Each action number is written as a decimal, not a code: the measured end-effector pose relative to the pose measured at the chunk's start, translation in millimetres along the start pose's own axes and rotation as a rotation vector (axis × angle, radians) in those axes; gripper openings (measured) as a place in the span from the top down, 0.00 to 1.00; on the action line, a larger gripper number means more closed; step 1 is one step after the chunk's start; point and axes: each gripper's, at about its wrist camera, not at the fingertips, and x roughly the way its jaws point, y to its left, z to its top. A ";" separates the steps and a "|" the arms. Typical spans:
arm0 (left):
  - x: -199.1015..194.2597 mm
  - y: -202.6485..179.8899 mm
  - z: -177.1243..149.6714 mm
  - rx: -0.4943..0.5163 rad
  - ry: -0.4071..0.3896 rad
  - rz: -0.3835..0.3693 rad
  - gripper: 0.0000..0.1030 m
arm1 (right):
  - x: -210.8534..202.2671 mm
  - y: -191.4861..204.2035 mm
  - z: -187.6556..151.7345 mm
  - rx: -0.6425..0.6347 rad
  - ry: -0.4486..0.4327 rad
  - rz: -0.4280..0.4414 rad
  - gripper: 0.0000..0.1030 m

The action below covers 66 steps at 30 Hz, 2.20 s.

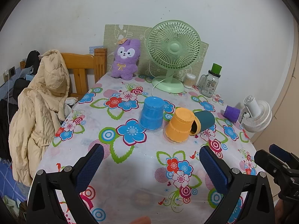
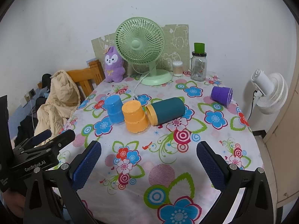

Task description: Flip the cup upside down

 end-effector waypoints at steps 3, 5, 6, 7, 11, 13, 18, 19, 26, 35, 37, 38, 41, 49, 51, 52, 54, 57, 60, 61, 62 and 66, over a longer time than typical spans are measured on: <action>0.7 -0.6 0.5 0.000 0.006 0.001 0.00 | 3.5 -1.6 -0.2 0.006 0.007 -0.002 0.00; 2.9 -0.6 0.8 0.002 0.012 0.001 0.00 | 6.4 -2.6 0.2 0.015 0.015 -0.005 0.00; 3.8 -0.6 0.5 0.003 0.015 0.001 0.00 | 8.4 -2.9 -0.4 0.019 0.021 -0.016 0.00; 6.0 0.2 0.5 0.003 0.018 0.001 0.00 | 10.6 -3.0 -1.0 0.022 0.026 -0.039 0.00; 15.2 2.2 -1.7 0.011 0.038 -0.001 0.00 | 21.1 -6.7 -1.5 0.049 0.050 -0.085 0.00; 21.4 4.0 -2.2 0.011 0.049 -0.003 0.00 | 26.6 -9.9 -0.8 0.076 0.065 -0.090 0.00; 37.4 4.7 5.0 0.028 0.074 -0.020 0.00 | 46.1 -17.2 8.1 0.130 0.110 -0.125 0.00; 40.5 3.8 8.0 0.038 0.075 -0.026 0.00 | 50.7 -18.9 11.3 0.146 0.118 -0.124 0.00; 66.4 -6.1 23.4 0.095 0.109 -0.059 0.00 | 77.3 -25.5 26.0 0.217 0.158 -0.117 0.00; 101.7 -13.7 41.2 0.125 0.145 -0.072 0.00 | 134.7 -46.1 44.0 0.335 0.231 -0.082 0.00; 111.9 -16.0 45.0 0.130 0.156 -0.080 0.00 | 146.9 -52.5 50.5 0.381 0.241 -0.081 0.00; 116.8 -17.7 46.8 0.135 0.162 -0.086 0.00 | 152.4 -55.3 54.5 0.405 0.242 -0.082 0.00; 131.6 -25.7 53.0 0.170 0.185 -0.111 0.00 | 168.2 -61.2 64.3 0.448 0.239 -0.074 0.00; 157.4 -38.3 62.8 0.217 0.202 -0.128 0.00 | 216.4 -82.9 67.8 0.583 0.308 -0.079 0.00; 159.9 -37.8 62.4 0.215 0.208 -0.129 0.00 | 228.3 -87.2 67.4 0.611 0.328 -0.079 0.00; 159.0 -37.4 61.7 0.217 0.209 -0.129 0.00 | 231.9 -88.8 66.4 0.623 0.336 -0.074 0.00; 157.1 -37.5 61.4 0.219 0.204 -0.130 0.00 | 240.9 -91.8 64.6 0.656 0.353 -0.050 0.00; 153.2 -38.8 62.0 0.219 0.197 -0.140 0.00 | 254.5 -92.9 65.8 0.673 0.372 -0.038 0.00; 150.5 -39.9 61.8 0.221 0.194 -0.141 0.00 | 265.9 -90.6 69.1 0.668 0.387 -0.047 0.00; 150.1 -39.7 61.8 0.221 0.194 -0.143 0.00 | 267.7 -89.4 70.7 0.660 0.385 -0.052 0.00; 149.5 -39.5 61.6 0.220 0.193 -0.143 0.00 | 270.2 -88.6 72.0 0.658 0.393 -0.048 0.00; 149.1 -36.9 61.5 0.212 0.198 -0.140 0.00 | 275.6 -87.1 77.4 0.632 0.383 -0.067 0.16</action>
